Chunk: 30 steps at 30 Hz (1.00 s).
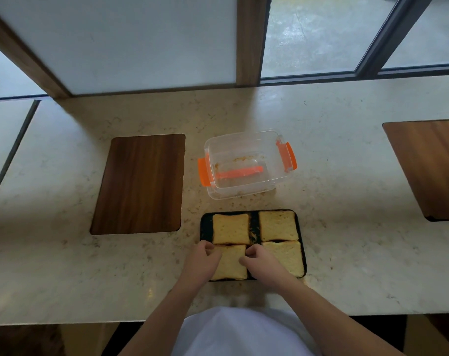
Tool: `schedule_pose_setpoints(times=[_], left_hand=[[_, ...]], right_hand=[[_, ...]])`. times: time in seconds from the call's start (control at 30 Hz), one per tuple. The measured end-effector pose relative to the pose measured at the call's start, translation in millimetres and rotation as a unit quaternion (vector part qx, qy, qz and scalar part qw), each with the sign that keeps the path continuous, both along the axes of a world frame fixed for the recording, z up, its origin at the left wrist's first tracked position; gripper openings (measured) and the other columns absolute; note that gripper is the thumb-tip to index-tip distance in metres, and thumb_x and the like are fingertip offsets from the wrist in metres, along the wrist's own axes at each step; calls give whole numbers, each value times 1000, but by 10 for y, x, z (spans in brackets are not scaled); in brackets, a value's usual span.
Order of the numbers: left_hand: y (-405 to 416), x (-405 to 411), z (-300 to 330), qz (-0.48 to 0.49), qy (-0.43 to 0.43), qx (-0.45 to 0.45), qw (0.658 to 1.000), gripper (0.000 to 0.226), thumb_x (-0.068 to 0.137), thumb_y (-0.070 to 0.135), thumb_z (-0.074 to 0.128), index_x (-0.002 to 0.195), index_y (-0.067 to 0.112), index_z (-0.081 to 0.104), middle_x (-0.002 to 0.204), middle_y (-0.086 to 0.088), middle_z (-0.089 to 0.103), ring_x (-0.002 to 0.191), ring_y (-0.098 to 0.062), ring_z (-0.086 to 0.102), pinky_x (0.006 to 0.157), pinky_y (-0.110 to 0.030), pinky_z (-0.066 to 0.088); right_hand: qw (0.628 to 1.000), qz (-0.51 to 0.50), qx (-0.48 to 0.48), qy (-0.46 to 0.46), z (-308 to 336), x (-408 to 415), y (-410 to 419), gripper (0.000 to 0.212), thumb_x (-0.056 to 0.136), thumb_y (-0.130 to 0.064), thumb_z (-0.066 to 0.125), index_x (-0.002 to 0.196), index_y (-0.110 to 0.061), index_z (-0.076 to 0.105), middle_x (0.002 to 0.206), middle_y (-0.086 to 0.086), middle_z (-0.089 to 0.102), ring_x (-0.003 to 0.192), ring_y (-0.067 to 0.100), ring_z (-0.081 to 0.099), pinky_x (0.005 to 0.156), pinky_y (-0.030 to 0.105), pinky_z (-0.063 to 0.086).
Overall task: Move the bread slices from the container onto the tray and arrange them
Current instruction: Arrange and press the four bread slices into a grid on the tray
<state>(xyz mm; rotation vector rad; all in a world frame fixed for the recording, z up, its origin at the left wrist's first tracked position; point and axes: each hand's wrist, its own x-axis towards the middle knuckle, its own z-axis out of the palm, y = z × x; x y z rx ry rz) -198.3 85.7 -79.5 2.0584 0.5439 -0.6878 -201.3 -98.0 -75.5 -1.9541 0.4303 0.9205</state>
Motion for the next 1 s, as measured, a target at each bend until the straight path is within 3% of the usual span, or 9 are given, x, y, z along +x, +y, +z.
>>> schedule_pose_setpoints(times=[0.1,0.23,0.33,0.43,0.5,0.57,0.73,0.9,1.0], left_hand=[[-51,24,-1,-6,7,-8,1000,31,94,34,57,122,21,55,110,5,57,90,-6,57,62,-24,45],[-37,90,-17,-3,13,-13,1000,32,93,33,58,122,18,56,107,5,58,89,-7,57,71,-27,50],[38,213,-36,15,19,-14,1000,41,93,32,58,130,15,53,103,9,56,91,-8,56,77,-31,51],[74,326,-38,26,49,-24,998,56,93,35,57,144,15,44,117,0,56,106,-20,57,96,-44,51],[51,382,-35,22,61,-31,997,64,90,39,57,148,17,40,125,-3,55,110,-22,56,99,-47,50],[6,429,-34,18,73,-34,997,67,87,41,57,148,18,40,121,-2,58,106,-20,58,96,-46,52],[-54,482,-45,7,79,-20,997,61,88,40,58,144,19,46,95,12,54,81,-7,55,80,-39,56],[17,469,-3,9,86,-23,996,67,85,45,56,145,17,43,107,6,55,93,-13,57,87,-43,55],[67,462,-19,-3,73,-6,997,49,88,43,57,130,19,50,94,6,56,81,-12,57,88,-49,56]], right_hand=[[1000,-19,2,3,26,26,-56,33,91,-29,63,114,-6,61,84,6,59,70,17,53,62,34,43],[1000,-4,-20,22,47,89,-115,31,92,-34,62,116,-15,58,91,5,65,74,15,58,64,31,47],[999,-2,-40,10,43,245,-133,46,93,-35,61,132,-14,49,99,3,65,75,11,60,55,24,44],[999,-18,-41,17,72,416,-88,61,93,-33,59,146,-11,38,104,3,63,78,12,60,55,25,47],[999,-15,-32,34,59,477,-27,56,93,-32,57,143,-12,41,98,1,61,83,16,63,67,33,60],[998,-3,-42,47,43,504,31,51,92,-34,58,137,-13,45,95,-3,55,90,17,62,82,41,61],[997,8,-55,49,2,519,122,56,87,-37,57,136,-14,44,104,0,58,89,16,60,75,35,59],[997,17,-53,51,1,529,204,48,88,-37,58,129,-16,46,100,0,60,83,14,61,65,31,56],[997,27,-52,54,-6,549,272,47,88,-37,58,127,-15,46,97,0,60,78,14,59,57,28,51]])
